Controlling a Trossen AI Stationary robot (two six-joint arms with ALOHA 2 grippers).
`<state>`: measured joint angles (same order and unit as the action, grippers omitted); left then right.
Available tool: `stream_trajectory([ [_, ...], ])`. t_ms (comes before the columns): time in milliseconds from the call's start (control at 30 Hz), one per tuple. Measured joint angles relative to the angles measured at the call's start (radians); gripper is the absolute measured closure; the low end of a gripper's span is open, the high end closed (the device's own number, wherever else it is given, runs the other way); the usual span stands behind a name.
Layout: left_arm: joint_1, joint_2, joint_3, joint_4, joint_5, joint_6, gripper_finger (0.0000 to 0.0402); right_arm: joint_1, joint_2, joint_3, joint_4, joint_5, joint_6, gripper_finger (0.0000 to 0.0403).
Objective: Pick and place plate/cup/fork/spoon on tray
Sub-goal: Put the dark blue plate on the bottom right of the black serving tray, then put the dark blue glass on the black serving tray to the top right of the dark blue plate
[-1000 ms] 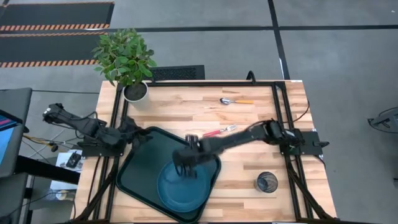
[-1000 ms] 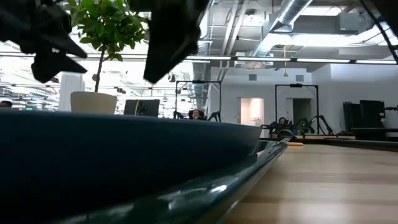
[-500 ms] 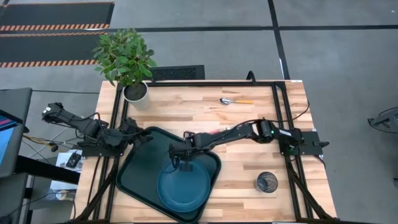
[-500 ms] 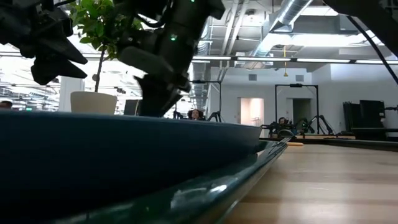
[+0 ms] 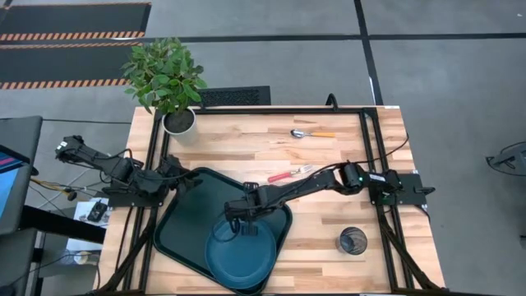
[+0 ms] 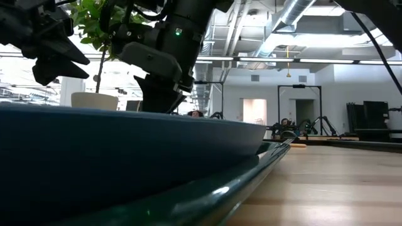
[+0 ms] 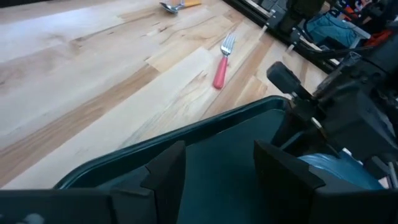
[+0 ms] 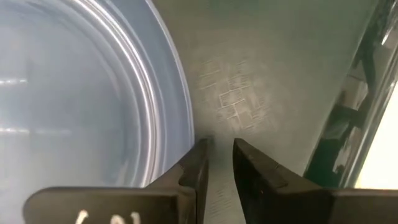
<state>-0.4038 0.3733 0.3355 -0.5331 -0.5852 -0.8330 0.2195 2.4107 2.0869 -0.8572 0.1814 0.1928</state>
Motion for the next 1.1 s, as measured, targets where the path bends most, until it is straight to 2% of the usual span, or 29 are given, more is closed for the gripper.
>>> stream_trajectory([
  [300,0.000,0.000,0.000,0.000,-0.003,0.007,0.0226,0.014,-0.009,0.010,-0.024,0.008,0.026,0.0305],
  [600,0.000,0.000,0.000,0.000,-0.002,0.007,0.0226,0.035,-0.020,0.272,-0.493,0.003,0.193,0.0305],
  [733,0.000,0.000,0.000,0.004,-0.002,0.007,0.0226,0.080,-0.117,0.200,-0.602,0.031,0.321,0.0305],
  [833,0.000,0.000,0.000,0.017,-0.015,0.007,0.0226,0.125,-0.165,0.153,-0.701,0.122,0.455,0.0305],
  [900,0.000,0.000,0.000,0.029,-0.038,0.008,0.0226,0.158,-0.197,0.100,-0.706,0.167,0.538,0.0302],
  [1000,0.000,0.000,0.000,0.035,-0.060,0.023,0.0226,0.217,-0.268,-0.018,-0.686,0.146,0.627,0.0286],
  [1100,0.000,0.000,0.000,0.035,-0.074,0.034,0.0226,0.282,-0.334,-0.128,-0.715,0.122,0.758,0.0251],
])
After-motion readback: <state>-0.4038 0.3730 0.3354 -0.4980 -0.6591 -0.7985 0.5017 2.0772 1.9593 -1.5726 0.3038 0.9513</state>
